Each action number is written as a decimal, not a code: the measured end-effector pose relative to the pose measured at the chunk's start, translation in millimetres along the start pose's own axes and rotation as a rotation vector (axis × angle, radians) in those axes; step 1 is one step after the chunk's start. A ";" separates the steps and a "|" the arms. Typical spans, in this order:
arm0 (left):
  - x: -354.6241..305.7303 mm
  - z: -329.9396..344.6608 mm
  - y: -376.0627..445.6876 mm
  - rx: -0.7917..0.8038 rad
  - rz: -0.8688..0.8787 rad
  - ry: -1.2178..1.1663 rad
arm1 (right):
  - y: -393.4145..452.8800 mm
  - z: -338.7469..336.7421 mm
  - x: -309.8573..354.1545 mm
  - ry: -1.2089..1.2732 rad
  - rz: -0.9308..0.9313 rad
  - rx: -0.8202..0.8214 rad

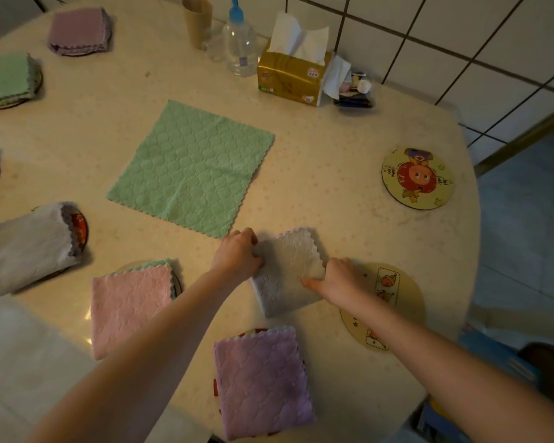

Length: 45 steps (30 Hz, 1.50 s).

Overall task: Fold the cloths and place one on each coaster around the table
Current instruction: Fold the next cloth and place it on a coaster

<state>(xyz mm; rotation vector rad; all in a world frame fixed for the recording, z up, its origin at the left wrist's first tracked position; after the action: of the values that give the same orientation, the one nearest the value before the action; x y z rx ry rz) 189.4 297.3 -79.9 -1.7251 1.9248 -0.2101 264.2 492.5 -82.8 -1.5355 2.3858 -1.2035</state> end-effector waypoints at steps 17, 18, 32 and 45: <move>8.2 6.5 -32.5 0.088 -0.310 -1.052 | -11.7 -41.5 -22.8 0.813 -0.029 0.000; -0.8 8.8 -36.2 0.118 -0.298 -1.087 | -13.7 -48.5 -30.9 0.826 -0.031 -0.020; -124.5 114.9 -109.1 0.233 -0.200 -0.825 | -21.7 -85.1 -158.6 0.700 0.038 -0.287; -120.2 123.9 -122.9 0.150 -0.263 -0.638 | -18.1 -73.9 -173.4 0.544 0.001 -0.371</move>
<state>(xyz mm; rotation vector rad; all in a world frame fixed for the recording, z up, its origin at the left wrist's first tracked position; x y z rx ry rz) 360.9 420.9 -93.3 -1.6763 1.1956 0.0950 332.7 669.1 -79.5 -1.4237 3.1067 -1.3829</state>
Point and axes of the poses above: each hand's wrist, its own y-axis towards the middle knuckle, its own z-axis out of the palm, x = y × z, the point moved 5 cm from there along y, towards the middle knuckle, and after that the axes turned 9 degrees about y, right-handed, at the moved point
